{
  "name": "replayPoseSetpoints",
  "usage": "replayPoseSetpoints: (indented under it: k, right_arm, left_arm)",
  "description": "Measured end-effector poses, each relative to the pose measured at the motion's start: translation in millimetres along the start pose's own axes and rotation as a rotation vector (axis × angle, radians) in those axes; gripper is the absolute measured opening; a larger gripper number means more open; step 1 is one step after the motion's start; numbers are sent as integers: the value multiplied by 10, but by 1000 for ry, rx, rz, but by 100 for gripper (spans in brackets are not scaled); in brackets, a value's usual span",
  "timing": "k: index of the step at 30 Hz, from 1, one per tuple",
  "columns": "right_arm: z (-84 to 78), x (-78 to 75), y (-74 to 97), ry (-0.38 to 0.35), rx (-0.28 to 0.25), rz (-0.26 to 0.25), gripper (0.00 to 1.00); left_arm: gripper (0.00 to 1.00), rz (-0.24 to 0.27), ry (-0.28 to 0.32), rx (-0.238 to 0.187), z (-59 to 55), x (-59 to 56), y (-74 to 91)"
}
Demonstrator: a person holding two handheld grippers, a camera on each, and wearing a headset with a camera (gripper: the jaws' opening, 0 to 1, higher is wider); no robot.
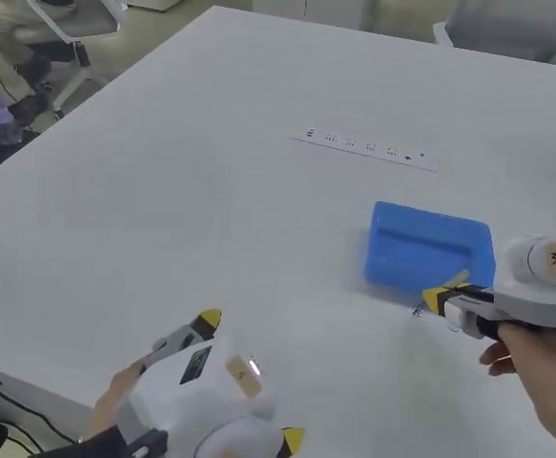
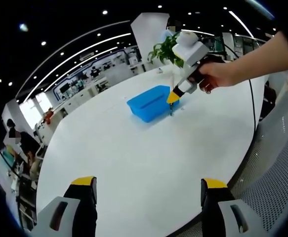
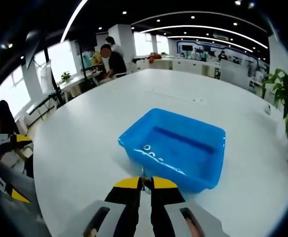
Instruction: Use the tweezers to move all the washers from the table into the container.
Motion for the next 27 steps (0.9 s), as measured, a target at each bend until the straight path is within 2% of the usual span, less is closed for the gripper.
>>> replayPoseSetpoints:
  k: [5,10,27]
  right_arm:
    - [0,12,0,0,5,7,4]
    - [-2,8,4,18,8,-11,3]
    - [-6,-51,16,-71,37,-6,2]
  left_arm:
    - [89,-2,-4,0,2,-4,1]
    - [89,2,0,-6,6,1,4]
    - [88,22,-1,-31,25,17,24]
Point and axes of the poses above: the centre of the closed fingertips' face, and the gripper's own axes: y roughly backward along the fingers, x roughly to its left, z roughly out of its top, the point moved 8 cm from there along y, roughly backward along the fingers, and after that the axes turned 8 degrees about -z, right-handed, at the moved point
